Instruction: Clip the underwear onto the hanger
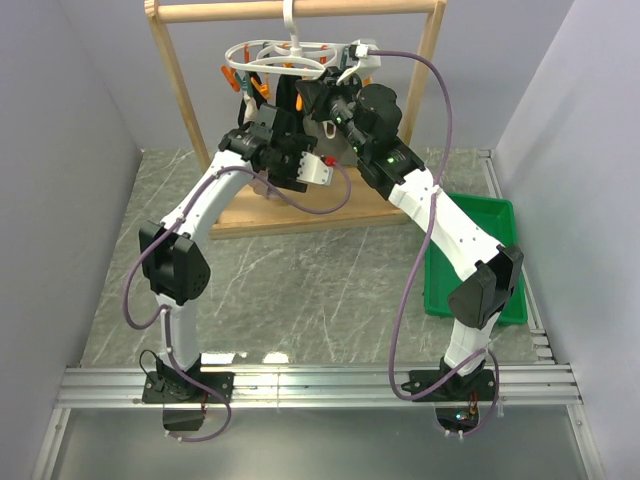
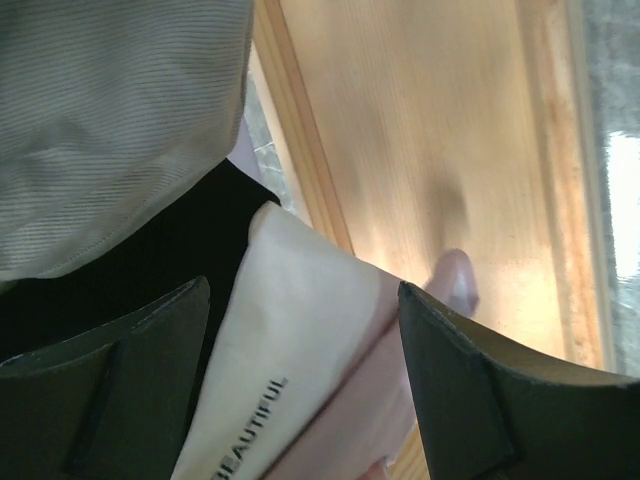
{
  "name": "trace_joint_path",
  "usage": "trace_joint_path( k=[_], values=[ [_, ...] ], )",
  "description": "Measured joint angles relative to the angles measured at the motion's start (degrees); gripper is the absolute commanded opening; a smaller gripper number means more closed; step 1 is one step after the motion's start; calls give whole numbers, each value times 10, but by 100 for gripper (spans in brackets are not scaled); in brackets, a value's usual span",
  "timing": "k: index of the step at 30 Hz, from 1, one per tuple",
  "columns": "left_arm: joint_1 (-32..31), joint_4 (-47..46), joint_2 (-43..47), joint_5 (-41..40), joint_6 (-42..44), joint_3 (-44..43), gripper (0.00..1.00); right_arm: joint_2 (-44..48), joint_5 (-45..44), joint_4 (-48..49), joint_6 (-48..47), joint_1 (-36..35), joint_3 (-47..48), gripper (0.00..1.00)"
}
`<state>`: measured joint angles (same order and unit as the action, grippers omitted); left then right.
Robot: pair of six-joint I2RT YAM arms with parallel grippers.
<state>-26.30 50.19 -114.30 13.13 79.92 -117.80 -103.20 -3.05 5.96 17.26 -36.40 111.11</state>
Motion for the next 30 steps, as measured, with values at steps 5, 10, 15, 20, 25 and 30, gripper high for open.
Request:
trace_joint_path(
  k=[5,10,15,20,25,30],
  values=[
    [0,3,-21,-11,3,-22,83,0,0,0,-2,0,0,0],
    [0,31,-57,-30,5,-65,81,0,0,0,-2,0,0,0],
    [0,57,-95,-63,5,-110,69,0,-2,-1,-3,0,0,0],
    [2,76,-98,-85,10,-110,50,0,-3,-1,-4,-1,0,0],
    [5,78,-98,-89,19,-107,88,2,-4,-1,-4,-1,0,0],
    [8,80,-73,-68,26,-69,99,2,-4,-1,-4,-1,0,0]
  ],
)
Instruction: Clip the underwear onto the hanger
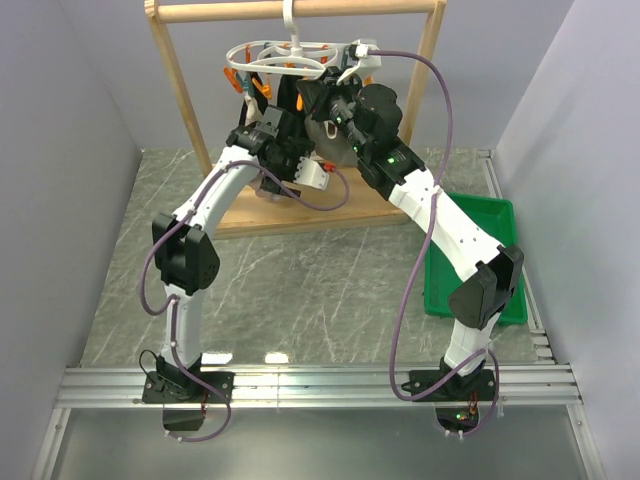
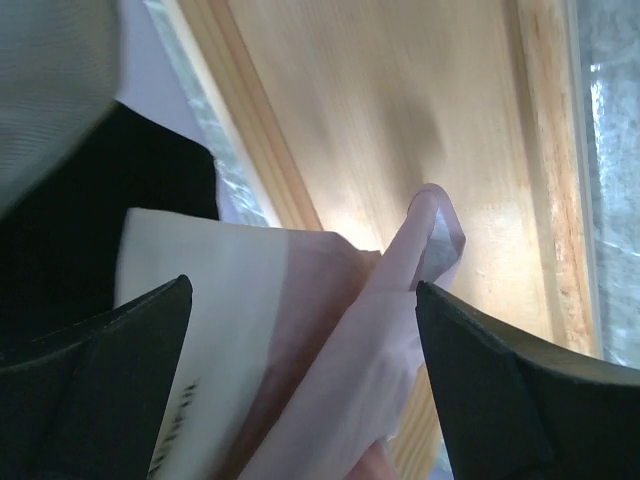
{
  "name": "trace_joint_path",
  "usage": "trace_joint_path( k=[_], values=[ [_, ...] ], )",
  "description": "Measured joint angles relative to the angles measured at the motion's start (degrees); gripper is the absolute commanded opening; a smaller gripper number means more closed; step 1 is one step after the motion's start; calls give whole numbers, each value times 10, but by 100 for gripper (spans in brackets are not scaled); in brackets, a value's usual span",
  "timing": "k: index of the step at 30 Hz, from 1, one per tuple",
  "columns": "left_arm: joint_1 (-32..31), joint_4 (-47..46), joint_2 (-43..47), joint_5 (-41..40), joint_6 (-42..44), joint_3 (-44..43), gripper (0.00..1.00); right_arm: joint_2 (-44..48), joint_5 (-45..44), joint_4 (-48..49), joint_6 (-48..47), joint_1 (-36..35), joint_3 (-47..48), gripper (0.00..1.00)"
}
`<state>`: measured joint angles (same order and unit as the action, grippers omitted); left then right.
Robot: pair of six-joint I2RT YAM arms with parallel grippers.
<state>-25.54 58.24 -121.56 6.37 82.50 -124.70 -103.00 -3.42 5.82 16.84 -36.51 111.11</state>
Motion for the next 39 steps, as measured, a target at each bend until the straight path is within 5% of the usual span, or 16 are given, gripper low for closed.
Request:
trace_joint_path(
  k=[19,22,26,31,34,39],
  values=[
    [4,-10,-17,-14,4,-56,93,0,-5,-5,3,0,0,0],
    [10,-6,-35,-23,4,-68,81,1,-5,-6,5,0,0,0],
    [15,5,-42,-29,8,-69,43,1,-5,-7,5,0,0,0],
    [16,10,-42,-18,8,-66,22,1,-6,-7,5,0,0,0],
    [16,3,-27,-5,6,-41,1,1,-7,-7,5,0,0,0],
    [16,-9,28,28,8,17,0,1,-9,-6,4,0,0,0]
  ],
)
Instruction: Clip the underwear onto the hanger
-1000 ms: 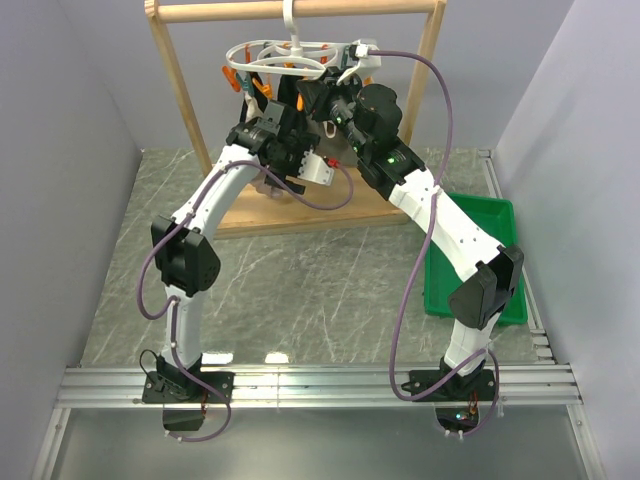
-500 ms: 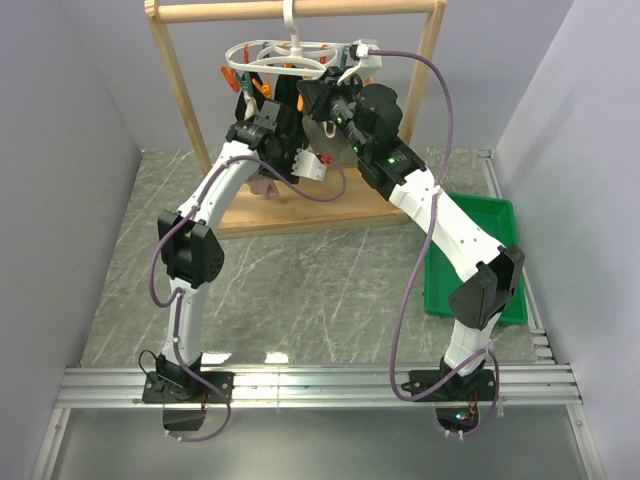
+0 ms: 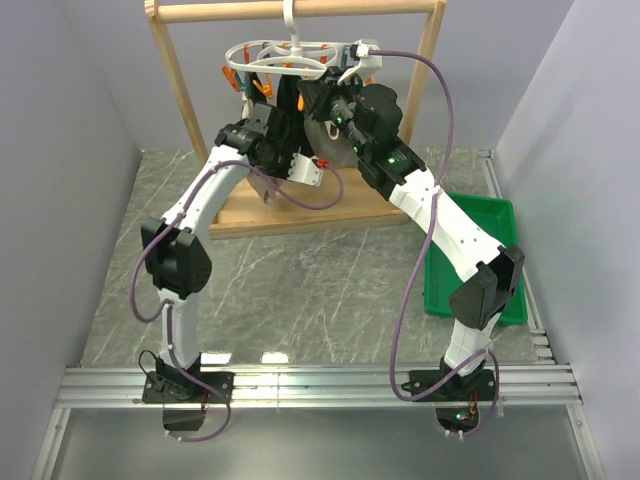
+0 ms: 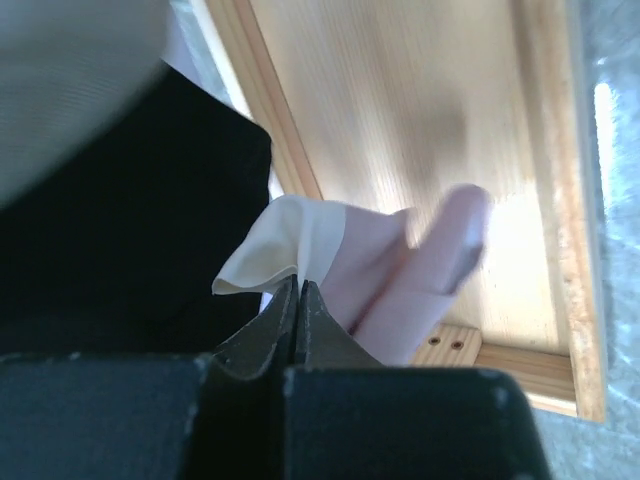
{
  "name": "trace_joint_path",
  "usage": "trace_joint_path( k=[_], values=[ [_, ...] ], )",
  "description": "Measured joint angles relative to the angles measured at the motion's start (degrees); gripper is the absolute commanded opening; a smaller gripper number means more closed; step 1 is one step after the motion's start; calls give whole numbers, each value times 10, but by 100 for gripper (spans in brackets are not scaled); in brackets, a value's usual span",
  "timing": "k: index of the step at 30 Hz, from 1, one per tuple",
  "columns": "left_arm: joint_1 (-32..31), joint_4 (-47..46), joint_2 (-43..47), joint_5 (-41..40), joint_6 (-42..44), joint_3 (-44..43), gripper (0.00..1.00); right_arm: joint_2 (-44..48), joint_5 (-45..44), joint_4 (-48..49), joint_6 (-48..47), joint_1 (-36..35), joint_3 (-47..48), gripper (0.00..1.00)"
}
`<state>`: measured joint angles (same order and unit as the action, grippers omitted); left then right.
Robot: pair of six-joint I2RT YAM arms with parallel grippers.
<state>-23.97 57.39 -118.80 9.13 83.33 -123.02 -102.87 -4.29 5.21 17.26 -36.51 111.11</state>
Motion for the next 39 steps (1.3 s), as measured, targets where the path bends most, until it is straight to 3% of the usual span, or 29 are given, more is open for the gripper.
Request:
trace_joint_path(
  k=[4,10,19,24,29,39],
  values=[
    [4,-32,74,53,5,67,0,0,-4,0,0,0,0,0],
    [14,-126,232,137,35,245,0,0,-6,-1,3,0,0,0],
    [26,-442,404,224,43,545,0,0,10,-3,26,4,0,0],
    [26,-602,405,237,31,592,0,0,30,-3,38,7,0,0],
    [26,-698,405,241,23,592,0,0,46,-1,44,10,0,0],
    [27,-766,385,253,25,574,0,10,67,6,44,12,-9,0]
  ],
)
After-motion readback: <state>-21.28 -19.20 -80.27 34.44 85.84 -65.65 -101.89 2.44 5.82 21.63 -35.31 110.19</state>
